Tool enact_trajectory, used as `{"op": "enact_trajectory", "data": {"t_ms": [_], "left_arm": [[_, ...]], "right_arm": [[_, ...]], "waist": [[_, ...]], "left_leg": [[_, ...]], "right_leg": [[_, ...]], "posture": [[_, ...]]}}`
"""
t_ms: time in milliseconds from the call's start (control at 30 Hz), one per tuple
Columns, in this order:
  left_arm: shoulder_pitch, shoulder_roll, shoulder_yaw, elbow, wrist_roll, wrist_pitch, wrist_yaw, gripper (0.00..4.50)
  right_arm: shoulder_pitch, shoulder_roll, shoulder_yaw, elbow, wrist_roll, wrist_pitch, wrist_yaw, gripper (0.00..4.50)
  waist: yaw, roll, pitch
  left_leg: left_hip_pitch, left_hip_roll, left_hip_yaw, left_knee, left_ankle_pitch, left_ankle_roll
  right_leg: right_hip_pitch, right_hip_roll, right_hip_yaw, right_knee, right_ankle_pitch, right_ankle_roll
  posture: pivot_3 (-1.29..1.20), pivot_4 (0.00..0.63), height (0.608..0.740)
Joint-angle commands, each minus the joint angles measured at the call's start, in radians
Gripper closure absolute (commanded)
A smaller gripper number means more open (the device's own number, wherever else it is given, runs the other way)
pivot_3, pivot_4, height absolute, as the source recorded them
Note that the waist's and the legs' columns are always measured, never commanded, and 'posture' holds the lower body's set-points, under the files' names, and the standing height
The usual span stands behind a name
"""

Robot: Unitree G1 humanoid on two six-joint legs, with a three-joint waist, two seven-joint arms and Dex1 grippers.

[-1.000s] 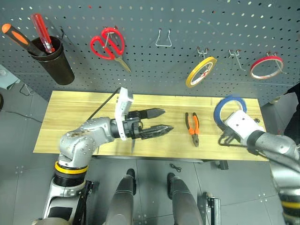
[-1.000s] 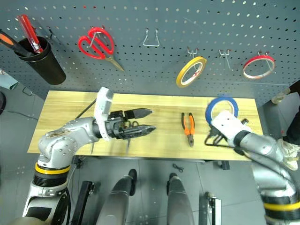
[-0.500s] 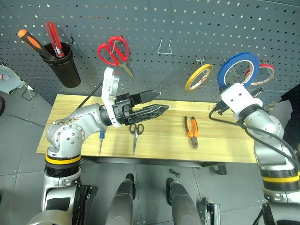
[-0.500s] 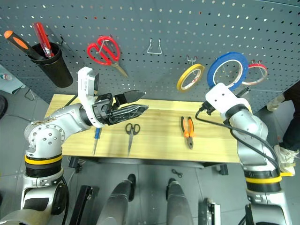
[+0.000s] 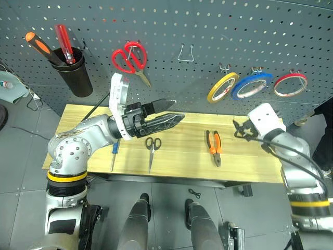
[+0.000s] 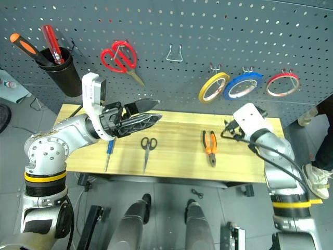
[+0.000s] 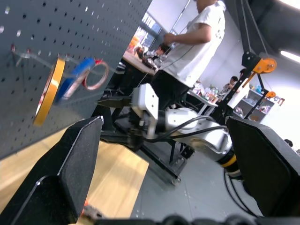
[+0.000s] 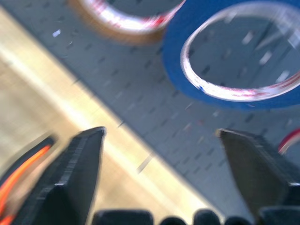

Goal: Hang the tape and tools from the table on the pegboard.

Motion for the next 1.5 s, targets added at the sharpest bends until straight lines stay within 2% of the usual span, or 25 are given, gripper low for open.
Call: {"op": "enact_trajectory", "data": {"t_ms": [33, 167, 300, 433, 500, 800, 1000, 1200, 1300, 1400, 1500], "left_arm": [[0.132, 0.101, -0.055, -0.057, 0.068, -0.033, -0.125, 0.0], [0.247, 0.154, -0.041, -0.032, 0.116, -0.072, -0.146, 0.0], [0.34, 0.18, -0.021, -0.069, 0.119, -0.076, -0.152, 0.0], [0.39, 0.193, -0.001, -0.13, 0.081, -0.059, -0.13, 0.0], [0.394, 0.194, 0.013, -0.139, 0.067, -0.052, -0.116, 0.0], [0.398, 0.199, 0.05, -0.191, -0.003, -0.007, -0.061, 0.0], [0.398, 0.203, 0.05, -0.215, -0.035, 0.007, -0.035, 0.0], [0.395, 0.211, 0.04, -0.22, -0.048, 0.007, -0.04, 0.0], [0.391, 0.211, 0.034, -0.219, -0.05, 0.003, -0.044, 0.0], [0.384, 0.208, 0.03, -0.214, -0.05, 0.0, -0.047, 0.0], [0.381, 0.207, 0.03, -0.207, -0.044, -0.005, -0.047, 0.0]], "right_arm": [[0.079, 0.059, -0.008, -0.161, 0.139, 0.349, 0.062, 0.03], [-0.035, 0.122, 0.038, -0.119, 0.206, 0.611, 0.059, 0.03], [-0.189, 0.169, 0.075, 0.051, 0.211, 0.695, 0.026, 0.03], [-0.349, 0.204, 0.082, 0.311, 0.19, 0.654, -0.017, 0.03], [-0.405, 0.216, 0.083, 0.421, 0.183, 0.621, -0.035, 0.03], [-0.552, 0.259, 0.097, 0.808, 0.148, 0.44, -0.077, 0.03], [-0.59, 0.266, 0.099, 0.955, 0.133, 0.386, -0.08, 0.03], [-0.595, 0.261, 0.099, 0.995, 0.134, 0.402, -0.072, 0.03], [-0.587, 0.26, 0.1, 0.99, 0.137, 0.412, -0.062, 0.77], [-0.58, 0.26, 0.105, 0.972, 0.139, 0.42, -0.048, 1.72], [-0.573, 0.254, 0.111, 0.949, 0.138, 0.427, -0.034, 1.73]], "waist": [[-0.012, -0.002, -0.004], [-0.026, -0.001, -0.004], [-0.024, -0.002, -0.004], [-0.01, -0.002, -0.004], [0.006, -0.002, -0.004], [0.018, -0.002, -0.004], [0.021, -0.002, -0.004], [0.028, -0.001, -0.003], [0.029, -0.001, -0.003], [0.029, -0.001, -0.003], [0.029, -0.001, -0.003]], "left_leg": [[0.001, 0.001, 0.0, -0.001, 0.0, 0.0], [0.003, 0.003, 0.001, -0.001, -0.001, 0.001], [0.003, 0.005, 0.003, -0.001, -0.003, -0.003], [0.0, 0.007, 0.006, -0.001, -0.002, -0.002], [-0.001, 0.008, 0.006, -0.001, 0.002, 0.004], [-0.002, 0.008, 0.006, -0.004, 0.002, 0.005], [-0.001, 0.008, 0.006, -0.005, 0.002, 0.005], [-0.001, 0.008, 0.006, -0.006, 0.002, 0.005], [-0.001, 0.008, 0.006, -0.007, 0.002, 0.005], [-0.001, 0.008, 0.006, -0.007, 0.002, 0.005], [-0.001, 0.008, 0.006, -0.007, 0.002, 0.005]], "right_leg": [[0.0, 0.0, 0.0, 0.001, -0.001, -0.001], [-0.002, 0.001, 0.0, 0.003, -0.002, -0.008], [-0.002, 0.002, 0.0, 0.001, -0.001, -0.011], [-0.003, 0.002, -0.001, -0.001, -0.001, -0.011], [-0.004, 0.002, -0.001, -0.001, -0.001, -0.011], [-0.004, 0.002, -0.002, 0.0, 0.0, -0.007], [-0.004, 0.002, -0.002, 0.0, -0.009, -0.006], [-0.004, 0.002, -0.003, 0.0, -0.009, -0.007], [-0.004, 0.002, -0.003, 0.0, -0.01, -0.007], [-0.004, 0.003, -0.003, 0.0, -0.01, -0.007], [-0.005, 0.002, -0.003, 0.0, -0.01, -0.008]], "posture": [[0.1, 0.286, 0.74], [0.1, 0.303, 0.74], [0.12, 0.316, 0.74], [0.16, 0.333, 0.74], [0.17, 0.34, 0.74], [0.21, 0.364, 0.74], [0.23, 0.374, 0.74], [0.23, 0.374, 0.74], [0.23, 0.374, 0.74], [0.23, 0.374, 0.74], [0.22, 0.37, 0.74]]}}
